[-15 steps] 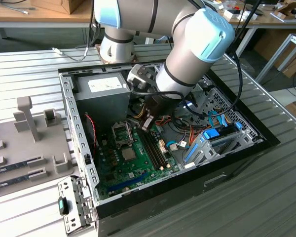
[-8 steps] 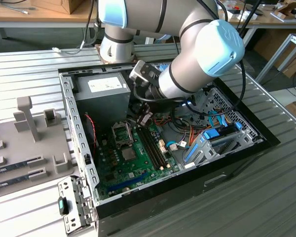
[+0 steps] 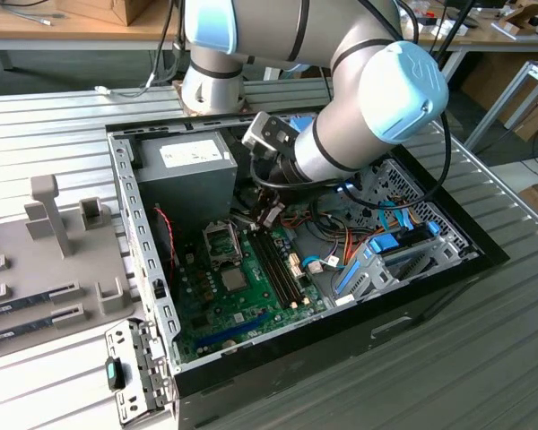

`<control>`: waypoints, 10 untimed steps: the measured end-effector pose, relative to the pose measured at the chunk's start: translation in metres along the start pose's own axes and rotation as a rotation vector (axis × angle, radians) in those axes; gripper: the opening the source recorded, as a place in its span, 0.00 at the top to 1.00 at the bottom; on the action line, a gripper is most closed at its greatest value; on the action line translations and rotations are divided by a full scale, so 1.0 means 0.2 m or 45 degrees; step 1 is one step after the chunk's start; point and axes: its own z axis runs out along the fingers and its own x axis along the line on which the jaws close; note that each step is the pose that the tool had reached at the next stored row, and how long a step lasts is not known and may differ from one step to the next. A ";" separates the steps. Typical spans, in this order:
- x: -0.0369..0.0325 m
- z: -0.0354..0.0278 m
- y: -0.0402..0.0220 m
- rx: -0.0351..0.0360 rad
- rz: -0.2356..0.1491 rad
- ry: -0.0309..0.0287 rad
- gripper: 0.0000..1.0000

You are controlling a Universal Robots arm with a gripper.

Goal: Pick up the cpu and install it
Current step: 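Close the cpu cover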

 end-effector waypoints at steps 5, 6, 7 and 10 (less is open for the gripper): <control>0.027 0.007 0.020 0.0012 0.000 0.0001 0.89; 0.032 0.007 0.021 0.0017 0.000 0.0007 0.89; 0.036 0.008 0.023 0.0021 0.000 0.0011 0.89; 0.052 0.023 0.031 0.0021 0.000 0.0010 0.89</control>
